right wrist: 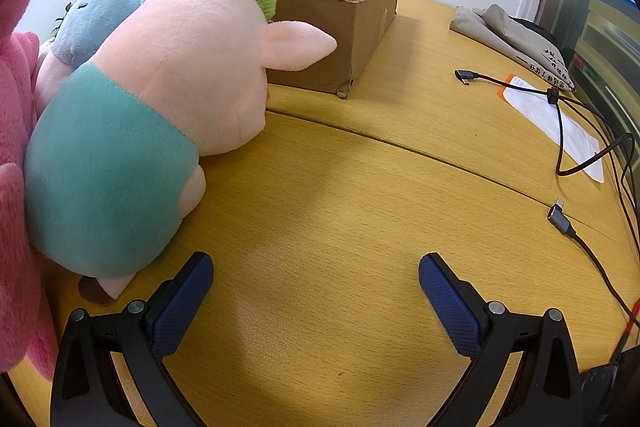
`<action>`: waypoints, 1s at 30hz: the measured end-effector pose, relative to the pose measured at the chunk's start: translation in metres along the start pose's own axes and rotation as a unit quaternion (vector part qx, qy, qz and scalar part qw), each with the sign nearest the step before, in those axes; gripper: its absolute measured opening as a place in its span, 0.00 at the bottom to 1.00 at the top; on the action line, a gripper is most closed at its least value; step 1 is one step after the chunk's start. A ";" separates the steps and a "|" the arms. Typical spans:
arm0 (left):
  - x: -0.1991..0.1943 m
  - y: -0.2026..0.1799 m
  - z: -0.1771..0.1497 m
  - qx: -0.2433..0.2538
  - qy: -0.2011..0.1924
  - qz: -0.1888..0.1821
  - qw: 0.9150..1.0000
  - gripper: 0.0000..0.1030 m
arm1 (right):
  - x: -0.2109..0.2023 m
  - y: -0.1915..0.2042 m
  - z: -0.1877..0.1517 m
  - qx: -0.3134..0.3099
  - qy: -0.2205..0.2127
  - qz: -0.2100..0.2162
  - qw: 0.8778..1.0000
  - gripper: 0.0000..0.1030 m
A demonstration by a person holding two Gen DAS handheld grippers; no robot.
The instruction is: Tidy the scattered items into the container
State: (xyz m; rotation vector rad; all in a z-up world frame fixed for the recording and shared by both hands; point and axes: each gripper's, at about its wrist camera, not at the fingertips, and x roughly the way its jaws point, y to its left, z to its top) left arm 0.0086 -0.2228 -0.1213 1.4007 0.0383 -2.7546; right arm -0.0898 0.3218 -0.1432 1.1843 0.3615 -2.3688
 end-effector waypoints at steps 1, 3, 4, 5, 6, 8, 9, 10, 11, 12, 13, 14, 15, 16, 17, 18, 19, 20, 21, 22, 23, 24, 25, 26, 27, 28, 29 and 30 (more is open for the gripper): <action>-0.001 0.000 -0.001 -0.006 0.000 0.005 1.000 1.00 | 0.000 0.000 0.000 0.000 0.000 0.000 1.000 1.00; -0.002 0.000 -0.001 -0.010 0.000 0.007 1.000 1.00 | 0.000 0.000 0.000 0.000 0.000 0.000 1.000 1.00; -0.003 0.000 -0.001 -0.010 0.000 0.007 1.000 1.00 | 0.000 0.000 0.000 0.000 0.000 0.000 1.000 1.00; -0.003 0.000 -0.001 -0.009 0.000 0.007 1.000 1.00 | 0.000 0.000 0.000 0.000 0.000 0.000 1.000 1.00; -0.003 0.000 -0.001 -0.009 0.000 0.007 1.000 1.00 | 0.000 0.000 0.000 0.000 0.000 0.000 1.000 1.00; -0.004 0.000 -0.001 -0.009 0.000 0.007 1.000 1.00 | 0.000 0.000 0.000 0.000 0.000 0.000 1.000 1.00; -0.004 0.000 -0.001 -0.009 0.000 0.007 1.000 1.00 | 0.000 0.000 0.000 0.000 0.000 0.000 1.000 1.00; -0.004 0.000 -0.001 -0.009 0.000 0.007 1.000 1.00 | 0.000 0.000 0.000 0.000 0.000 0.000 1.000 1.00; -0.004 0.000 -0.001 -0.009 0.000 0.007 1.000 1.00 | 0.000 0.000 0.000 0.000 0.000 0.000 1.000 1.00; -0.003 0.000 -0.001 -0.009 0.000 0.007 1.000 1.00 | 0.000 0.000 0.000 0.000 0.000 0.000 1.000 1.00; -0.003 0.000 -0.001 -0.009 0.000 0.007 1.000 1.00 | 0.000 0.000 0.000 0.000 0.000 0.000 1.000 1.00; -0.003 0.000 -0.001 -0.009 0.000 0.007 1.000 1.00 | 0.000 0.000 0.000 0.000 0.000 0.000 1.000 1.00; -0.003 0.000 -0.001 -0.009 0.000 0.007 1.000 1.00 | 0.000 0.000 0.000 0.000 0.000 0.000 1.000 1.00; -0.003 0.000 -0.001 -0.009 0.000 0.007 1.000 1.00 | 0.000 0.000 0.000 0.000 0.000 0.000 1.000 1.00; -0.004 0.000 -0.001 -0.009 0.000 0.007 1.000 1.00 | 0.000 0.000 0.000 0.000 0.000 0.000 1.000 1.00; -0.003 0.000 -0.001 -0.009 0.000 0.007 1.000 1.00 | 0.000 0.000 0.000 0.000 0.000 0.000 1.000 1.00; -0.003 0.000 -0.001 -0.009 0.000 0.007 1.000 1.00 | 0.000 0.000 0.000 0.000 0.000 0.000 1.000 1.00; -0.003 0.000 -0.001 -0.009 0.000 0.007 1.000 1.00 | 0.000 0.000 0.000 0.001 0.000 -0.001 1.000 1.00; -0.004 0.000 -0.001 -0.009 0.000 0.007 1.000 1.00 | 0.001 0.000 0.001 0.008 0.000 -0.004 1.000 1.00; -0.003 0.000 -0.001 -0.009 0.000 0.007 1.000 1.00 | 0.001 0.001 0.002 0.016 0.000 -0.011 1.000 1.00; -0.003 0.000 -0.001 -0.009 0.000 0.007 1.000 1.00 | 0.001 0.002 0.002 0.024 0.001 -0.018 1.000 1.00; -0.003 0.000 -0.001 -0.009 0.000 0.007 1.000 1.00 | 0.000 0.003 0.001 0.030 0.003 -0.024 0.999 1.00; -0.003 0.000 -0.001 -0.009 0.000 0.007 1.000 1.00 | -0.002 0.004 -0.001 0.036 0.009 -0.027 0.999 1.00; -0.003 0.000 -0.001 -0.009 0.000 0.007 1.000 1.00 | -0.006 0.005 -0.006 0.039 0.014 -0.029 0.999 1.00; -0.003 0.001 -0.001 -0.009 0.000 0.007 1.000 1.00 | -0.013 0.006 -0.013 0.043 0.016 -0.036 0.998 1.00; -0.003 0.000 -0.001 -0.010 0.000 0.008 1.000 1.00 | -0.022 0.006 -0.022 0.049 0.011 -0.048 0.998 1.00; -0.003 0.000 -0.001 -0.015 0.000 0.013 1.000 1.00 | -0.036 0.005 -0.032 0.062 0.002 -0.064 0.996 1.00; 0.004 0.004 -0.005 -0.015 0.000 0.015 1.000 1.00 | -0.055 0.004 -0.043 0.083 -0.012 -0.079 0.993 1.00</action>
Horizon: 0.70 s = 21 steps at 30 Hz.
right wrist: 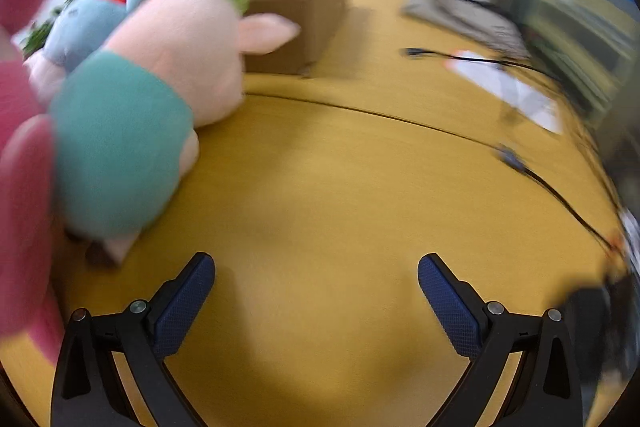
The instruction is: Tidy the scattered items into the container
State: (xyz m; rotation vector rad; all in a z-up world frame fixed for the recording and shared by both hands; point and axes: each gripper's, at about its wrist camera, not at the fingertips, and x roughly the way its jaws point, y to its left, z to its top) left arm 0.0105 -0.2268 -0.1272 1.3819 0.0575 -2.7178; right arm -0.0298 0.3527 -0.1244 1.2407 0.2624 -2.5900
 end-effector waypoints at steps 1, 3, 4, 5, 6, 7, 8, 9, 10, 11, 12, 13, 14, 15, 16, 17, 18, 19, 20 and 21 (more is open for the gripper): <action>-0.001 0.001 -0.002 -0.002 0.002 0.001 1.000 1.00 | -0.020 -0.005 -0.008 0.022 -0.016 -0.006 1.000 1.00; -0.008 0.000 -0.008 -0.011 0.009 0.011 1.000 0.99 | -0.073 -0.010 -0.022 0.061 -0.065 -0.009 0.996 1.00; -0.017 -0.001 -0.008 -0.012 -0.002 0.016 1.000 0.99 | -0.097 -0.009 -0.027 0.072 -0.087 -0.014 0.993 1.00; -0.038 -0.008 -0.015 -0.012 -0.021 0.017 1.000 0.99 | -0.121 -0.006 -0.031 0.080 -0.110 -0.019 0.991 1.00; -0.058 -0.015 -0.020 -0.011 -0.038 0.011 0.999 0.99 | -0.137 0.000 -0.033 0.084 -0.125 -0.023 0.988 1.00; -0.084 -0.024 -0.026 -0.010 -0.058 0.003 0.998 0.99 | -0.150 0.008 -0.033 0.087 -0.134 -0.023 0.987 1.00; -0.102 -0.032 -0.029 -0.011 -0.070 -0.002 0.997 0.99 | -0.158 0.018 -0.032 0.090 -0.137 -0.015 0.986 1.00; -0.123 -0.044 -0.033 -0.011 -0.085 -0.013 0.996 0.99 | -0.162 0.031 -0.029 0.091 -0.135 0.000 0.987 1.00; -0.134 -0.053 -0.033 -0.009 -0.093 -0.022 0.995 0.99 | -0.163 0.044 -0.026 0.087 -0.133 0.021 0.987 1.00; -0.154 -0.070 -0.037 -0.005 -0.109 -0.038 0.993 0.99 | -0.164 0.060 -0.022 0.080 -0.134 0.044 0.987 1.00; -0.166 -0.085 -0.040 -0.002 -0.116 -0.050 0.992 0.99 | -0.163 0.076 -0.015 0.072 -0.140 0.062 0.986 1.00; -0.171 -0.094 -0.039 0.002 -0.119 -0.059 0.991 0.99 | -0.163 0.092 -0.011 0.067 -0.149 0.071 0.984 1.00; -0.179 -0.111 -0.041 0.007 -0.124 -0.074 0.990 0.99 | -0.162 0.108 -0.006 0.062 -0.159 0.076 0.982 1.00; -0.182 -0.118 -0.041 0.007 -0.127 -0.083 0.988 0.99 | -0.164 0.124 -0.001 0.056 -0.171 0.077 0.981 1.00; -0.183 -0.124 -0.040 0.007 -0.129 -0.098 0.987 0.99 | -0.165 0.135 0.000 0.049 -0.179 0.073 0.980 1.00; -0.184 -0.133 -0.039 0.010 -0.130 -0.116 0.985 0.99 | -0.168 0.144 0.002 0.043 -0.186 0.067 0.979 1.00; -0.184 -0.140 -0.038 0.015 -0.131 -0.129 0.983 0.99 | -0.171 0.152 0.003 0.038 -0.191 0.061 0.979 1.00; -0.183 -0.146 -0.038 0.021 -0.133 -0.134 0.982 0.99 | -0.172 0.157 0.004 0.036 -0.190 0.058 0.979 1.00; -0.184 -0.153 -0.038 0.027 -0.137 -0.135 0.981 0.99 | -0.172 0.162 0.005 0.035 -0.185 0.053 0.981 1.00; -0.184 -0.158 -0.037 0.031 -0.140 -0.134 0.981 0.99 | -0.173 0.165 0.003 0.033 -0.181 0.045 0.982 1.00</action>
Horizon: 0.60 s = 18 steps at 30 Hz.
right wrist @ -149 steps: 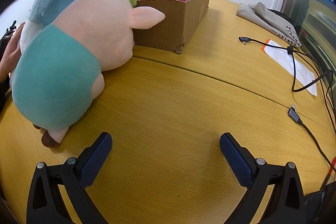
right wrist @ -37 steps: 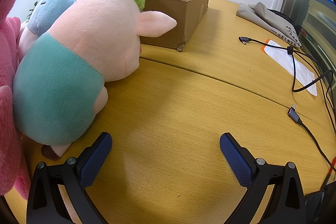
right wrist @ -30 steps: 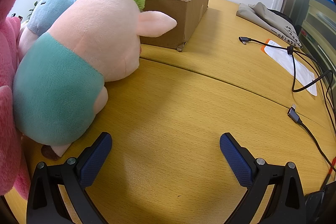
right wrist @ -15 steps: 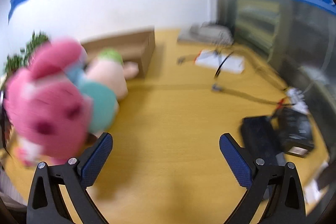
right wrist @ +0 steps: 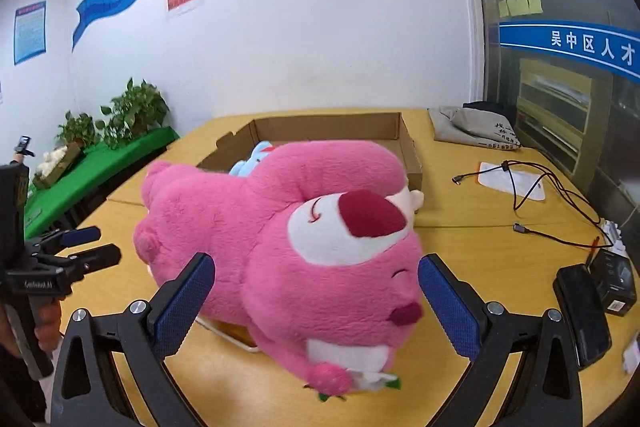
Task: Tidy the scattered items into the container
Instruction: 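Move both grippers to the large pink bear plush on the table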
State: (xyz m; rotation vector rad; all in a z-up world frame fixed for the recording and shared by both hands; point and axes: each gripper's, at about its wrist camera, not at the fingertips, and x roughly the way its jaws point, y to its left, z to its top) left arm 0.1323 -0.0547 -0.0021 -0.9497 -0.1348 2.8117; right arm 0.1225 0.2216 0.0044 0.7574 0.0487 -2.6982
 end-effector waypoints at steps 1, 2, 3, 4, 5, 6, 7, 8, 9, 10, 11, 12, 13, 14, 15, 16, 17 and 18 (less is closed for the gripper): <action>-0.002 -0.010 -0.001 0.005 -0.002 0.000 1.000 0.99 | -0.001 0.002 -0.001 0.000 0.002 -0.012 1.000 1.00; -0.001 -0.016 -0.001 0.010 -0.003 -0.001 1.000 0.99 | -0.001 0.003 -0.003 0.003 0.003 -0.026 1.000 1.00; 0.000 -0.018 0.000 0.013 -0.003 -0.002 1.000 0.99 | -0.003 0.002 -0.004 0.008 0.003 -0.040 0.999 1.00; 0.002 -0.023 -0.001 0.018 -0.002 -0.003 1.000 0.99 | -0.005 0.002 -0.007 0.013 0.006 -0.049 0.999 1.00; 0.004 -0.025 -0.001 0.020 0.000 -0.002 1.000 0.99 | -0.006 0.001 -0.009 0.020 0.012 -0.055 0.998 1.00; 0.004 -0.027 -0.002 0.023 0.002 -0.003 1.000 0.99 | -0.004 0.000 -0.010 0.027 0.018 -0.057 0.998 1.00; 0.001 -0.033 -0.003 0.027 0.004 -0.004 1.000 0.99 | -0.004 -0.002 -0.011 0.030 0.022 -0.058 0.998 1.00; 0.002 -0.036 -0.004 0.031 0.005 -0.004 1.000 0.99 | -0.005 -0.003 -0.013 0.031 0.024 -0.060 0.997 1.00; 0.006 -0.031 -0.004 0.032 0.006 -0.002 0.999 0.99 | -0.004 -0.004 -0.013 0.030 0.024 -0.064 0.997 1.00; 0.007 -0.031 -0.004 0.033 0.005 0.001 0.999 0.99 | -0.004 -0.003 -0.014 0.028 0.024 -0.067 0.997 1.00; 0.007 -0.031 -0.003 0.032 0.005 0.002 0.999 0.99 | -0.005 -0.003 -0.015 0.027 0.024 -0.068 0.997 1.00; 0.008 -0.030 -0.003 0.030 0.007 0.002 1.000 0.99 | -0.004 -0.004 -0.015 0.027 0.025 -0.068 0.997 1.00; 0.009 -0.029 -0.002 0.026 0.009 -0.002 1.000 0.99 | -0.004 -0.006 -0.016 0.027 0.027 -0.068 0.997 1.00; 0.011 -0.028 -0.002 0.023 0.010 -0.004 1.000 0.99 | -0.003 -0.006 -0.017 0.027 0.029 -0.068 0.997 1.00; 0.011 -0.027 -0.002 0.020 0.011 -0.007 1.000 0.99 | -0.001 -0.006 -0.018 0.026 0.032 -0.068 0.997 1.00; 0.011 -0.026 -0.003 0.017 0.012 -0.009 1.000 0.99 | 0.000 -0.007 -0.018 0.026 0.035 -0.069 0.997 1.00; 0.013 -0.025 -0.002 0.016 0.013 -0.009 1.000 0.99 | 0.001 -0.007 -0.019 0.025 0.038 -0.068 0.997 1.00; 0.014 -0.025 -0.002 0.015 0.015 -0.008 1.000 0.99 | 0.003 -0.008 -0.018 0.024 0.041 -0.068 0.997 1.00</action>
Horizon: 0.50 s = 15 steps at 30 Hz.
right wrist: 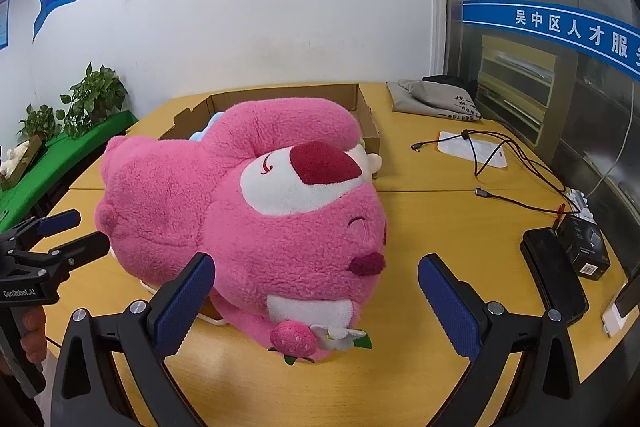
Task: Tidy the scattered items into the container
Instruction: 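Move both grippers to the large pink bear plush on the table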
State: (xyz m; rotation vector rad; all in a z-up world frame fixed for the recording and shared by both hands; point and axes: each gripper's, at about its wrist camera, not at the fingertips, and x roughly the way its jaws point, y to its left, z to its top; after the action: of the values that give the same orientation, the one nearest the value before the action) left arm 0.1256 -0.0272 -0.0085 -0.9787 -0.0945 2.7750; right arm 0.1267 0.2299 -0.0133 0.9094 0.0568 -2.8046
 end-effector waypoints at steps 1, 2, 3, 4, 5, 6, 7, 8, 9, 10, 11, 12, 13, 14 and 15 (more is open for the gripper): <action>0.002 0.000 0.001 0.000 0.001 0.000 1.000 0.99 | 0.002 0.000 0.000 -0.001 0.003 0.000 1.000 1.00; 0.004 0.001 0.002 0.001 0.002 -0.001 1.000 0.99 | 0.003 -0.001 -0.001 -0.002 0.005 -0.001 1.000 1.00; 0.007 0.002 0.003 0.001 0.002 -0.002 1.000 0.99 | 0.005 -0.002 -0.001 -0.002 0.007 -0.001 1.000 1.00; 0.009 0.002 0.003 0.001 0.002 -0.007 1.000 0.99 | 0.006 -0.002 -0.002 -0.002 0.009 -0.002 1.000 1.00; 0.010 0.001 0.004 0.001 0.003 -0.011 1.000 0.99 | 0.007 -0.003 -0.002 -0.002 0.012 -0.003 1.000 1.00; 0.012 0.001 0.004 0.001 0.004 -0.015 1.000 0.99 | 0.008 -0.003 -0.003 -0.003 0.014 -0.004 1.000 1.00; 0.013 0.001 0.004 0.002 0.005 -0.017 1.000 0.99 | 0.009 -0.004 -0.003 -0.002 0.016 -0.005 1.000 1.00; 0.015 0.001 0.004 0.002 0.008 -0.019 1.000 0.99 | 0.011 -0.004 -0.003 -0.002 0.018 -0.006 1.000 1.00; 0.017 0.001 0.004 0.003 0.009 -0.020 1.000 0.99 | 0.012 -0.005 -0.002 -0.002 0.020 -0.005 1.000 1.00; 0.018 0.002 0.004 0.003 0.011 -0.021 1.000 0.99 | 0.014 -0.005 -0.002 -0.002 0.020 -0.004 1.000 1.00; 0.018 0.002 0.004 0.003 0.012 -0.023 1.000 0.99 | 0.015 -0.005 -0.001 -0.002 0.021 -0.002 1.000 1.00; 0.018 0.003 0.004 0.002 0.013 -0.024 1.000 0.99 | 0.017 -0.005 -0.001 -0.003 0.021 -0.001 1.000 1.00; 0.018 0.003 0.005 0.002 0.013 -0.024 1.000 0.99 | 0.018 -0.005 0.000 -0.004 0.022 0.001 1.000 1.00; 0.018 0.005 0.006 0.001 0.013 -0.025 1.000 0.99 | 0.021 -0.005 0.001 -0.005 0.022 0.002 1.000 1.00; 0.018 0.006 0.006 0.000 0.012 -0.025 1.000 0.99 | 0.023 -0.004 0.002 -0.005 0.023 0.003 1.000 1.00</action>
State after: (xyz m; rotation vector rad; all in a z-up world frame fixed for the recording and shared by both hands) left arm 0.1069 -0.0289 -0.0154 -0.9966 -0.1153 2.7164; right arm 0.1067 0.2301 -0.0254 0.9697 0.0748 -2.7750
